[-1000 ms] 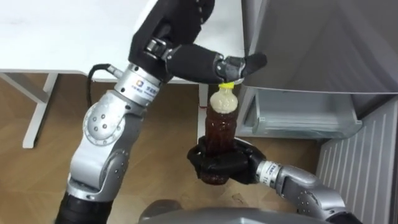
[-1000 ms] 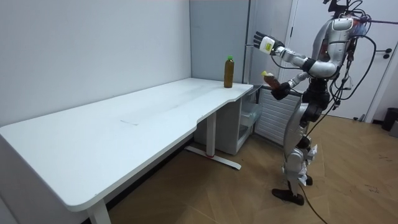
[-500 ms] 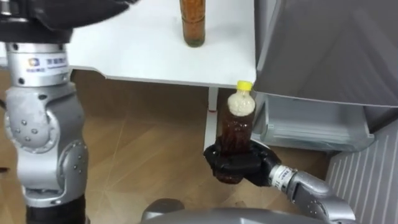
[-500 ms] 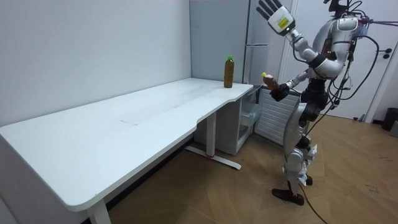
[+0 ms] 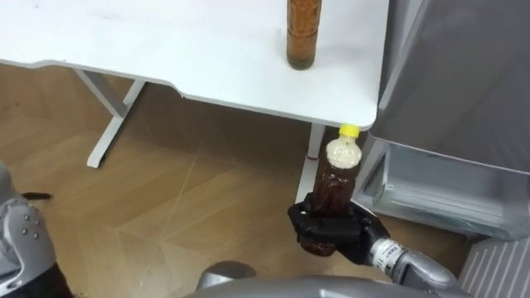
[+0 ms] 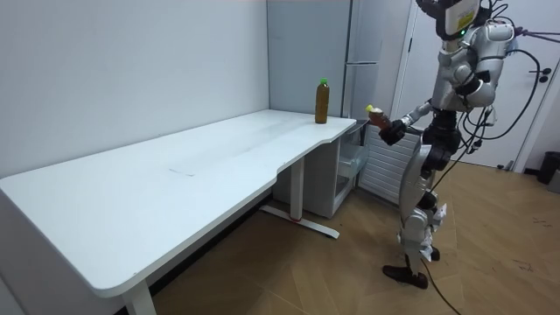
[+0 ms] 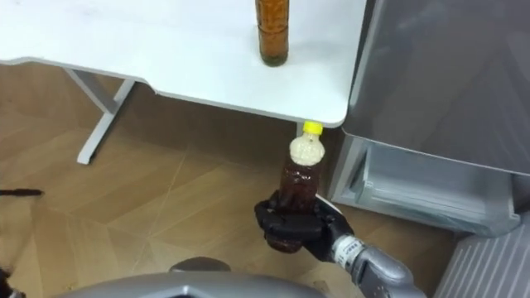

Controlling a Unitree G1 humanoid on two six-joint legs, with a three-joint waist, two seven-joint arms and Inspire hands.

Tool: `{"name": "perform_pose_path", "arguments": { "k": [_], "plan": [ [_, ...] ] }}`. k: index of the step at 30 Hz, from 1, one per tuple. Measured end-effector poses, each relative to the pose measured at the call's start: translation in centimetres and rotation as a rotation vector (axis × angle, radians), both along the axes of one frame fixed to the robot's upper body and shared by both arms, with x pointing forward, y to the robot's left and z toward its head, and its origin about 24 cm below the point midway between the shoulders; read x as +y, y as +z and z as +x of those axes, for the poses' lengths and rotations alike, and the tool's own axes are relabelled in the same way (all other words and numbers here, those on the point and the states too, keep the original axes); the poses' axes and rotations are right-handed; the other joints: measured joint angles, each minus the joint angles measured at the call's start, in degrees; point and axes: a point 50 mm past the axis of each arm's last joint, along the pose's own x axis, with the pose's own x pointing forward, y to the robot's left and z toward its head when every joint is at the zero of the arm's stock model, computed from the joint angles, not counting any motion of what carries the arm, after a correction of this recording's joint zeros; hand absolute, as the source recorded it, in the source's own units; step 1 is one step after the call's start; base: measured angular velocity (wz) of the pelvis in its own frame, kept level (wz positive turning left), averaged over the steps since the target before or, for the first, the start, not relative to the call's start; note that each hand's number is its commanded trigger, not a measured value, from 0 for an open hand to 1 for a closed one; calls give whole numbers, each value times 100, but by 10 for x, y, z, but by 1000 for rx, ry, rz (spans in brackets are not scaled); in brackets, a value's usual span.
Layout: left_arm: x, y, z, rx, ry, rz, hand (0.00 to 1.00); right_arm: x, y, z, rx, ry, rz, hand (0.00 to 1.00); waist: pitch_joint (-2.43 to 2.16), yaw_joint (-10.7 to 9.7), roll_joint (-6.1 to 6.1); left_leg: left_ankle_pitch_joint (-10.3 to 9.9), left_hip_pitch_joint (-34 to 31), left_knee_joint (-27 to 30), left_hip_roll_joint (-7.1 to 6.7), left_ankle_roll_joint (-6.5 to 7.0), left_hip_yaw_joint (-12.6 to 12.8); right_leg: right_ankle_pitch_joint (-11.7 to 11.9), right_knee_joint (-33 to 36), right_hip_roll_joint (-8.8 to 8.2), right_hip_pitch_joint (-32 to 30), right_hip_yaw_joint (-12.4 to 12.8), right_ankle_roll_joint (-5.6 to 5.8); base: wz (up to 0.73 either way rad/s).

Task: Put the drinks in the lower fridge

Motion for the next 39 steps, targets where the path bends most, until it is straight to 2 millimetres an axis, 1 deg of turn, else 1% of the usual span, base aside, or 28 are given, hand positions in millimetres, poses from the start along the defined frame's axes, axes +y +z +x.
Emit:
{"name": "perform_pose_path", "arguments": {
  "k": [1, 2, 3, 4, 5, 7, 8, 10, 11, 12, 14, 15, 16, 17, 19, 20, 22, 23, 25, 26, 28, 29, 31, 32, 33, 34, 36, 39],
  "plan": [
    [6, -11, 1, 40, 25, -64, 0, 0, 0, 1, 0, -13, -11, 100, 10, 12, -33, 0, 10, -2, -5, 0, -7, 0, -21, -1, 32, -12, 0, 3],
    [9, -18, 0, 62, 38, -94, 0, 0, 0, 1, 1, -19, -14, 100, 8, 6, -53, -1, 20, -5, -8, -1, -7, 0, -45, -1, 50, -12, 0, 0],
    [14, -31, -1, 112, 75, -148, 0, 0, 0, 1, 5, -34, -21, 100, 8, -7, -91, -3, 31, -18, -10, -2, -1, 1, -73, 0, 64, -7, 1, 0],
    [19, -43, -1, 162, 110, -197, 0, 0, -1, 2, 8, -48, -31, 100, 21, -9, -101, -3, 35, -41, -8, -3, -2, 1, -75, 2, 59, -8, 1, 0],
    [21, -49, 0, 187, 127, -221, 0, -1, -1, 2, 10, -52, -35, 100, 21, -7, -114, -3, 36, -51, -8, -3, 1, 1, -75, 3, 57, -7, 1, 0],
    [27, -80, 1, 319, 176, -310, 0, -3, -2, 1, 18, -62, -55, 100, 29, -25, -129, -4, 46, -86, -14, -2, 8, 2, -77, -4, 50, -2, 2, 0],
    [26, -88, 1, 358, 180, -328, 0, -4, -2, 1, 26, -65, -56, 100, 31, -45, -132, -4, 46, -87, -15, -2, 7, 2, -79, -5, 51, -3, 2, 0],
    [22, -124, 0, 524, 189, -396, 0, -5, -4, 0, 51, -75, -63, 100, 34, -48, -143, -5, 46, -97, -15, -2, 5, 1, -78, -4, 50, -7, 2, 0],
    [20, -133, -1, 568, 188, -411, 0, -5, -4, 0, 56, -80, -59, 100, 36, -51, -145, -5, 47, -101, -14, -2, 5, 1, -80, -4, 48, -7, 2, 0],
    [17, -150, -3, 637, 180, -457, 0, -6, -4, -1, 65, -91, -45, 100, 42, -103, -143, -7, 42, -98, -13, -4, 0, 1, -85, -3, 45, -13, 2, 0],
    [12, -184, -14, 748, 165, -590, 0, -7, -4, -1, 71, -113, -21, 100, 46, -181, -153, -7, 46, -127, -17, -4, 14, -3, -89, -10, 38, -13, 8, 0],
    [11, -193, -18, 780, 165, -623, 0, -7, -4, -1, 74, -121, -18, 100, 47, -206, -157, -6, 49, -142, -17, -4, 18, -3, -92, -10, 36, -4, 9, -5],
    [7, -211, -27, 836, 164, -702, 0, -7, -5, -2, 85, -136, -11, 100, 48, -265, -166, -6, 53, -154, -17, -4, 28, -3, -102, -11, 38, 0, 9, 0],
    [6, -219, -32, 857, 162, -746, 0, -7, -6, -3, 93, -146, -8, 100, 46, -308, -178, -6, 58, -159, -19, -4, 33, -4, -103, -14, 39, 6, 9, -9],
    [-3, -249, -54, 963, 164, -885, 0, -10, -12, -7, 132, -173, -17, 100, 44, -330, -214, -10, 123, -194, -4, -5, 113, -4, -84, -13, 35, 123, 10, -16],
    [-5, -255, -59, 987, 166, -911, 0, -10, -14, -9, 143, -176, -21, 100, 46, -330, -221, -12, 129, -207, -3, -4, 114, -4, -78, -13, 33, 131, 10, -13],
    [-12, -274, -77, 1074, 159, -989, 0, -13, -19, -15, 193, -184, -35, 100, 49, -326, -233, -12, 186, -285, 2, -4, 157, -4, -67, -14, 28, 159, 10, -9],
    [-14, -279, -82, 1099, 157, -1003, 0, -13, -21, -16, 205, -186, -36, 100, 49, -325, -233, -12, 202, -292, 4, -4, 169, -4, -66, -14, 33, 170, 11, -10],
    [-22, -296, -100, 1214, 142, -1031, 0, -13, -26, -20, 238, -197, -44, 100, 51, -340, -231, -17, 224, -304, 13, -6, 205, -3, -69, -10, 34, 199, 11, -7],
    [-24, -299, -105, 1243, 135, -1040, 0, -14, -27, -22, 244, -198, -46, 100, 52, -354, -229, -21, 226, -304, 14, -7, 211, -3, -70, -10, 33, 204, 11, -5],
    [-31, -314, -129, 1383, 102, -1064, 0, -16, -31, -27, 280, -209, -56, 100, 53, -361, -221, -33, 250, -317, 23, -9, 247, -3, -69, -5, 39, 238, 11, -8],
    [-32, -317, -137, 1426, 97, -1064, 0, -17, -32, -28, 289, -209, -59, 100, 53, -364, -220, -34, 251, -323, 26, -10, 262, -3, -68, -4, 41, 246, 11, -7],
    [-38, -325, -156, 1573, 48, -1047, 0, -18, -34, -30, 312, -224, -50, 100, 55, -489, -228, -48, 181, -316, 25, -7, 242, -2, -66, -5, 34, 221, 11, 3],
    [-41, -327, -160, 1612, 29, -1037, 0, -18, -35, -32, 320, -233, -43, 100, 55, -509, -229, -49, 168, -309, 22, -6, 230, -2, -62, -5, 34, 210, 12, 11],
    [-45, -330, -166, 1684, -15, -1019, 0, -19, -37, -33, 335, -237, -40, 100, 66, -556, -260, -52, 125, -281, 20, -3, 215, -2, -53, -6, -4, 197, 12, 5],
    [-49, -333, -170, 1739, -62, -1011, 0, -20, -39, -33, 353, -238, -44, 100, 56, -599, -240, -51, 69, -260, 24, -2, 215, -2, -32, -6, -67, 208, 11, 3],
    [-54, -336, -173, 1794, -126, -1016, 0, -23, -43, -34, 383, -241, -55, 100, 56, -668, -235, -54, -23, -190, 31, 3, 216, -2, 11, -7, -149, 211, 11, 0],
    [-58, -338, -173, 1825, -202, -1038, 0, -30, -45, -40, 427, -253, -64, 100, 61, -733, -235, -58, -31, -170, 30, 9, 222, -1, 15, -7, -151, 220, 12, 0]
  ]
}}
